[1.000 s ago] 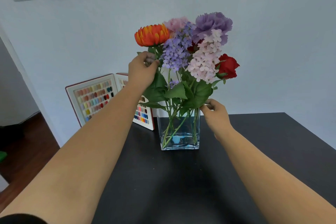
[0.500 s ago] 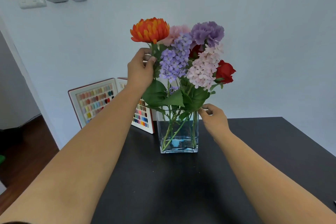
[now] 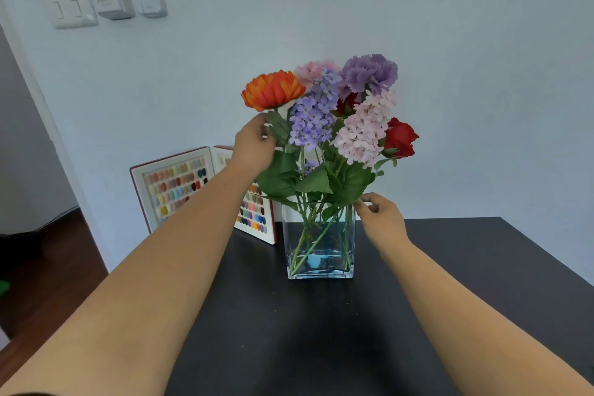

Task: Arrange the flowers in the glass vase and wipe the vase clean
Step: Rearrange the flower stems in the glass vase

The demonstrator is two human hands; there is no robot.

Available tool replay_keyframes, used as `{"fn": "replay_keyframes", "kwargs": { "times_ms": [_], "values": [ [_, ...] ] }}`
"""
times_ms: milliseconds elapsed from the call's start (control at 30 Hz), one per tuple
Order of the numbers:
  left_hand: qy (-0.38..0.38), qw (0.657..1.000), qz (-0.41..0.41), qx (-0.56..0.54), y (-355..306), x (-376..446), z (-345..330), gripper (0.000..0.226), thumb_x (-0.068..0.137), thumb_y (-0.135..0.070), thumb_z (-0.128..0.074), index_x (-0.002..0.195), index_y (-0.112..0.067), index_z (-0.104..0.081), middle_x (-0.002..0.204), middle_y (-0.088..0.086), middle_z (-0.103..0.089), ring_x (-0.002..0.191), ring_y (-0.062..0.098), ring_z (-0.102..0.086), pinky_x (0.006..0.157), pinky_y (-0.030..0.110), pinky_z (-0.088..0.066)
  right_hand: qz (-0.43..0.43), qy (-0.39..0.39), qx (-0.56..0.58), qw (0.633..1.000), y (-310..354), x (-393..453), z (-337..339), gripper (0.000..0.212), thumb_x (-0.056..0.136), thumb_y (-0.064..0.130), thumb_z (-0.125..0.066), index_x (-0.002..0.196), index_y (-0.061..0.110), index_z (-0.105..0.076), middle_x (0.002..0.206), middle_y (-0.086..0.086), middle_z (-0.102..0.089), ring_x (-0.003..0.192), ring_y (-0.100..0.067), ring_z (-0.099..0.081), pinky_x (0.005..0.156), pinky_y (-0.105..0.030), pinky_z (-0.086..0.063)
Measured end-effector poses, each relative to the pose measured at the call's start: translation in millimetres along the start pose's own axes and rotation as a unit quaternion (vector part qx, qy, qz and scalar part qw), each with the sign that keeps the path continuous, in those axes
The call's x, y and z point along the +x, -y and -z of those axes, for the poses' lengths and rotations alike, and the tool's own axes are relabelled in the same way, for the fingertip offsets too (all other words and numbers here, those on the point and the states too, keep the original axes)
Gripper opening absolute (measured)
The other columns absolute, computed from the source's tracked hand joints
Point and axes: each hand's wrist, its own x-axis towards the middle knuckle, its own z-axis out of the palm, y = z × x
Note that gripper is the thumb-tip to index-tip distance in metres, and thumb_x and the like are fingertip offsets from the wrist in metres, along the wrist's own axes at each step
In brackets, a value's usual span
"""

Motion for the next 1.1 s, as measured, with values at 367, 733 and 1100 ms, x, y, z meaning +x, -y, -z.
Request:
{"fn": "replay_keyframes", "kwargs": {
  "times_ms": [367, 733, 1100],
  "values": [
    [0.060, 0.994, -0.049, 0.082, 18, -21, -13, 0.025, 0.092, -0.016, -0.061, 0.116, -0.010, -0.066, 0.103, 0.007, -0.075, 0.098, 0.031, -0.067, 0.088, 0.042, -0.052, -0.012, -0.001, 0.001, 1.000, 3, -3, 0, 0.014, 0.091, 0.042, -0.056, 0.096, 0.033, -0.065, 0.070, 0.006, -0.060, 0.060, -0.011, -0.055, 0.054, -0.024, -0.038],
    [0.035, 0.990, -0.079, 0.109, 27, -33, -6, 0.032, 0.096, -0.023, -0.057, 0.127, -0.025, -0.066, 0.123, 0.004, -0.065, 0.113, 0.025, -0.059, 0.095, 0.039, -0.048, -0.049, 0.013, 0.043, 0.998, 8, -7, 3, 0.021, 0.090, 0.042, -0.057, 0.106, 0.035, -0.068, 0.081, 0.008, -0.066, 0.077, -0.010, -0.060, 0.068, -0.027, -0.043],
    [0.009, 0.998, -0.057, 0.040, 23, -70, 5, 0.035, 0.094, -0.017, -0.055, 0.123, -0.034, -0.066, 0.117, -0.014, -0.059, 0.106, 0.000, -0.051, 0.081, 0.001, -0.035, -0.091, 0.106, 0.064, 0.988, 19, -18, 24, 0.031, 0.088, 0.018, -0.056, 0.117, 0.026, -0.063, 0.111, -0.002, -0.059, 0.099, -0.017, -0.053, 0.081, -0.033, -0.043]
  ]
}}
